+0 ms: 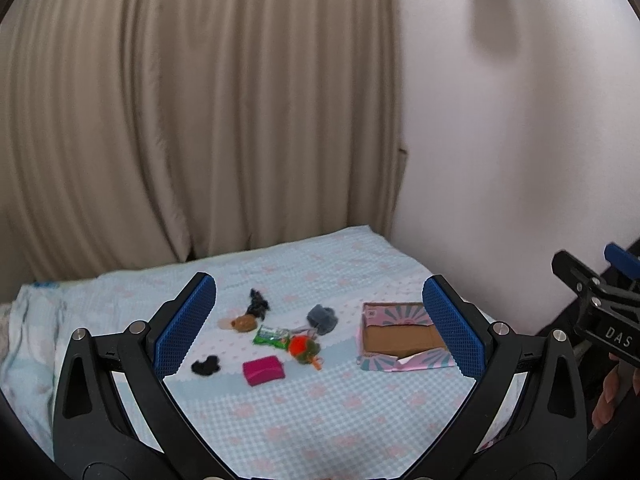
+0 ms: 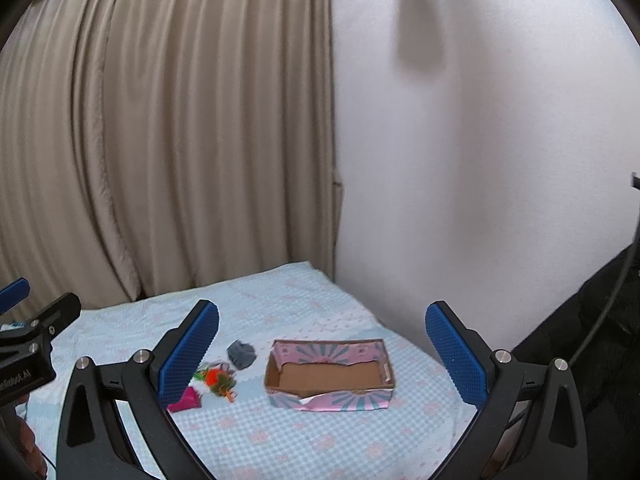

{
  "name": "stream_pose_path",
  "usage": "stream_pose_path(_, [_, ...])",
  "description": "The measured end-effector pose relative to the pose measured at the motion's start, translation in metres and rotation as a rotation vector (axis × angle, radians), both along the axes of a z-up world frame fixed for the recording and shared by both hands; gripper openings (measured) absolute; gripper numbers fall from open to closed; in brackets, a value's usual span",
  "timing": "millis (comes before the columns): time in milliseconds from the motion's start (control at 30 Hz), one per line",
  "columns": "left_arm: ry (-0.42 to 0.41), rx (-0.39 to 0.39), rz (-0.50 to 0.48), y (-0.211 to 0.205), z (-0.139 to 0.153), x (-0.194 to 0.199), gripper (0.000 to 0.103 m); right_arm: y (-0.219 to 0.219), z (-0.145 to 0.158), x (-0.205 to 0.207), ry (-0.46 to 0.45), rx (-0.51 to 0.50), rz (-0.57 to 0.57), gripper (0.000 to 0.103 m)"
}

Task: Organize soft objects
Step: 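Grasp the black sock with the left gripper while the right gripper grasps the magenta pouch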

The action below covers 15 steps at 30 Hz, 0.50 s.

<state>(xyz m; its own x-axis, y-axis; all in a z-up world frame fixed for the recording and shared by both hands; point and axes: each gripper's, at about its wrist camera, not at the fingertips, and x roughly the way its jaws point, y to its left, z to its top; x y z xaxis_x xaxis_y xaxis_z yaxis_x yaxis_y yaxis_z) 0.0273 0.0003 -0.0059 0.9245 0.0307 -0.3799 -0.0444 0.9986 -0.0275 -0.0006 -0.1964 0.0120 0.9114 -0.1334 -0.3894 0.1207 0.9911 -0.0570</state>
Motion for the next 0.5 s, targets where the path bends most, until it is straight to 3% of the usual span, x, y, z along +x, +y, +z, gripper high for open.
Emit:
stream_pose_path(267, [0.102, -0.024, 0.078, 0.074, -0.044, 0.024, 0.103, 0.041, -0.041, 0.038, 0.105, 0.045, 0.110, 0.103])
stream_pose_path(500, [0.196, -0.016, 0.074, 0.154, -0.106, 0.063, 0.103, 0.110, -0.106, 0.087, 0.197, 0.079, 0.146, 0.103])
